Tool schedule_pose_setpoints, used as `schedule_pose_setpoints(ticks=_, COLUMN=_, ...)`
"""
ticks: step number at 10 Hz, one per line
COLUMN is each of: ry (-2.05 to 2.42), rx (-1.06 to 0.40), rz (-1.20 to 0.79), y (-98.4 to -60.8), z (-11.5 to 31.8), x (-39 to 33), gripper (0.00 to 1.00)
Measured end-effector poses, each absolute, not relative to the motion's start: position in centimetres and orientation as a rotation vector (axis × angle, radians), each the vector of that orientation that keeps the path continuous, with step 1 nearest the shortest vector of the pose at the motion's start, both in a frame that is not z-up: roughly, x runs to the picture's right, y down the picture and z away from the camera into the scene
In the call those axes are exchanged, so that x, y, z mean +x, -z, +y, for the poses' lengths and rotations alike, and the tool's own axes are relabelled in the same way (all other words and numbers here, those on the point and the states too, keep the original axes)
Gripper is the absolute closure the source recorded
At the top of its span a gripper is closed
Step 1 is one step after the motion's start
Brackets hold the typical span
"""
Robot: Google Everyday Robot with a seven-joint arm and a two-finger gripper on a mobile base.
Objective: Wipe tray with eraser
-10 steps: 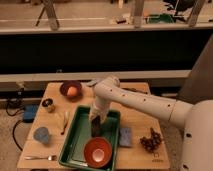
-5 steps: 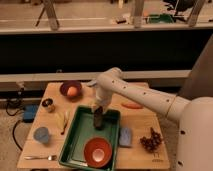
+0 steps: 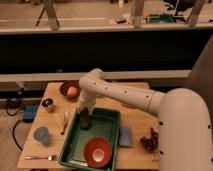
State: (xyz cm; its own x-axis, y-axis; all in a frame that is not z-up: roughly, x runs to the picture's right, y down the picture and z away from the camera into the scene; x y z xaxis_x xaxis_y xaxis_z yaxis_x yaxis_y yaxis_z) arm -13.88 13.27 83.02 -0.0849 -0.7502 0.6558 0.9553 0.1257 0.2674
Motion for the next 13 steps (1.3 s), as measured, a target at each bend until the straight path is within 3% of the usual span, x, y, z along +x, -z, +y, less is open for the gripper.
schedule_pose_setpoints(ticks=4, ry=1.510, rx=-0.342, rz=-0.817, y=-81.1, z=15.1, x=-14.8, gripper=1.00)
schedule_pose_setpoints(ticks=9, ry=1.525, rx=-0.393, rz=-0.792, y=-78.7, z=16.9, x=-7.9, gripper=1.00)
schedule_pose_setpoints(ticks=13, ry=1.424, rx=-0.362, rz=-0.742, y=-78.6, z=14.9, x=-1.9, gripper=1.00)
